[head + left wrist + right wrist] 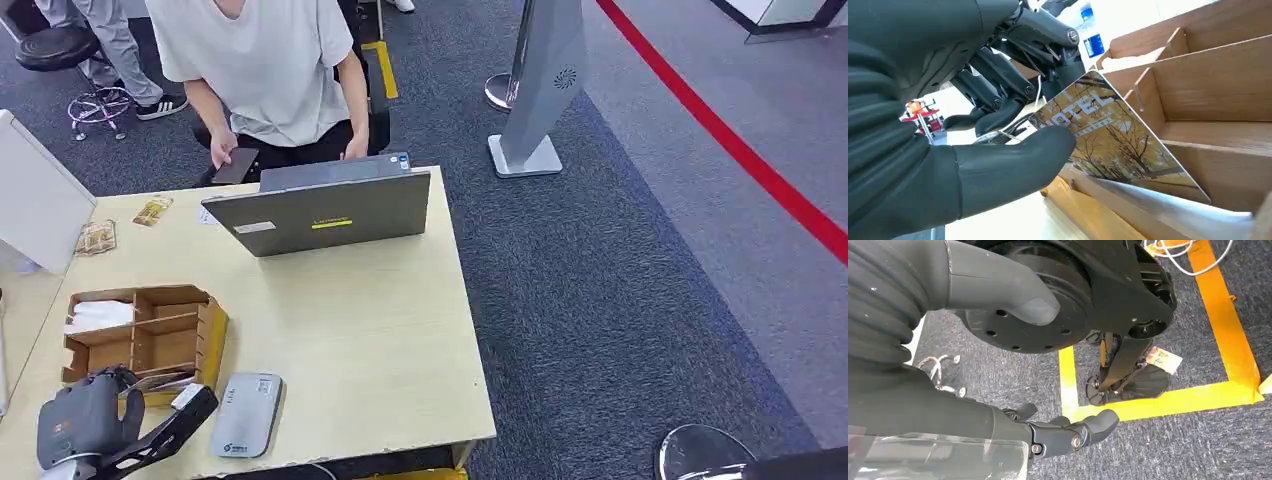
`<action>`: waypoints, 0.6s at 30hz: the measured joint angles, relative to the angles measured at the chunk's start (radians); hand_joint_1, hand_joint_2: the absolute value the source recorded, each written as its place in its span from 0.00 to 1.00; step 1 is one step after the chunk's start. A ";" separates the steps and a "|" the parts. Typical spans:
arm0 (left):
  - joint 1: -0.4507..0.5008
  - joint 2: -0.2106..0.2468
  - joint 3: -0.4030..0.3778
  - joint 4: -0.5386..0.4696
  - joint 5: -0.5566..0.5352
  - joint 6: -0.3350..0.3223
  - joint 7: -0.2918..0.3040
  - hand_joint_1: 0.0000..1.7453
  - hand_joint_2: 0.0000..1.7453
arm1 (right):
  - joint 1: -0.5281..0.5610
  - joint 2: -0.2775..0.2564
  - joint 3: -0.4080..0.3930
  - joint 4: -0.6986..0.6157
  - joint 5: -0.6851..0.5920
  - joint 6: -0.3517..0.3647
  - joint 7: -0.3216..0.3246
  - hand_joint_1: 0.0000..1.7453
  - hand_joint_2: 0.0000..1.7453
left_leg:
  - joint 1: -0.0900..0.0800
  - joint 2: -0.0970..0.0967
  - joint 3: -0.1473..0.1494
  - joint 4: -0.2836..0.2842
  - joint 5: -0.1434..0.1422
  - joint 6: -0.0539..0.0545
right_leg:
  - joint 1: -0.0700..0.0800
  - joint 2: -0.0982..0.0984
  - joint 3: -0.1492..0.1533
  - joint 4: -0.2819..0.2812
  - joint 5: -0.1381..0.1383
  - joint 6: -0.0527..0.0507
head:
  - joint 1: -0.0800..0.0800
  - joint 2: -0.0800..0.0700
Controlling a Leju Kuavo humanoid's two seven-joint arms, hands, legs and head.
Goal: Pass the card to the sensor for recognition and then transmit it.
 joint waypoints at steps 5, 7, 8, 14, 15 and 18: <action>-0.016 0.003 0.000 -0.058 -0.019 -0.020 -0.034 1.00 1.00 | 0.005 0.009 -0.016 -0.024 0.009 -0.006 0.009 0.00 1.00 | 0.000 0.000 0.000 0.000 0.000 0.000 | 0.000 0.000 0.000 0.000 0.000 0.000 | 0.000 0.000; -0.034 0.013 -0.001 -0.103 -0.016 -0.052 -0.054 1.00 1.00 | 0.008 0.010 -0.025 -0.036 0.015 0.002 0.011 0.00 1.00 | 0.000 0.000 0.000 0.000 0.000 0.000 | 0.000 0.000 -0.001 0.000 0.000 0.000 | 0.000 0.000; -0.052 0.019 -0.005 -0.139 -0.004 -0.081 -0.055 1.00 1.00 | 0.010 0.010 -0.032 -0.043 0.016 0.011 0.014 0.00 1.00 | 0.000 0.000 0.000 0.000 0.001 0.000 | 0.000 -0.001 0.000 0.000 0.000 0.000 | 0.000 0.000; -0.211 0.071 -0.035 -0.298 0.068 -0.176 -0.019 1.00 1.00 | 0.019 0.019 -0.091 -0.075 0.061 0.067 0.013 0.00 1.00 | 0.000 -0.001 0.000 0.000 0.001 0.000 | 0.000 -0.002 0.000 0.000 0.001 -0.001 | 0.000 0.000; -0.243 0.077 -0.039 -0.310 0.074 -0.186 -0.011 1.00 1.00 | 0.020 0.019 -0.100 -0.077 0.072 0.071 0.009 0.00 1.00 | 0.000 -0.001 0.000 0.000 0.001 0.000 | 0.000 -0.002 0.000 0.000 0.001 -0.001 | 0.000 0.000; -0.357 0.084 -0.045 -0.315 0.085 -0.218 0.020 1.00 1.00 | 0.021 0.021 -0.123 -0.078 0.106 0.073 -0.004 0.00 1.00 | 0.000 -0.002 0.000 0.000 0.002 0.001 | 0.000 -0.004 0.001 0.000 0.001 -0.001 | 0.000 0.000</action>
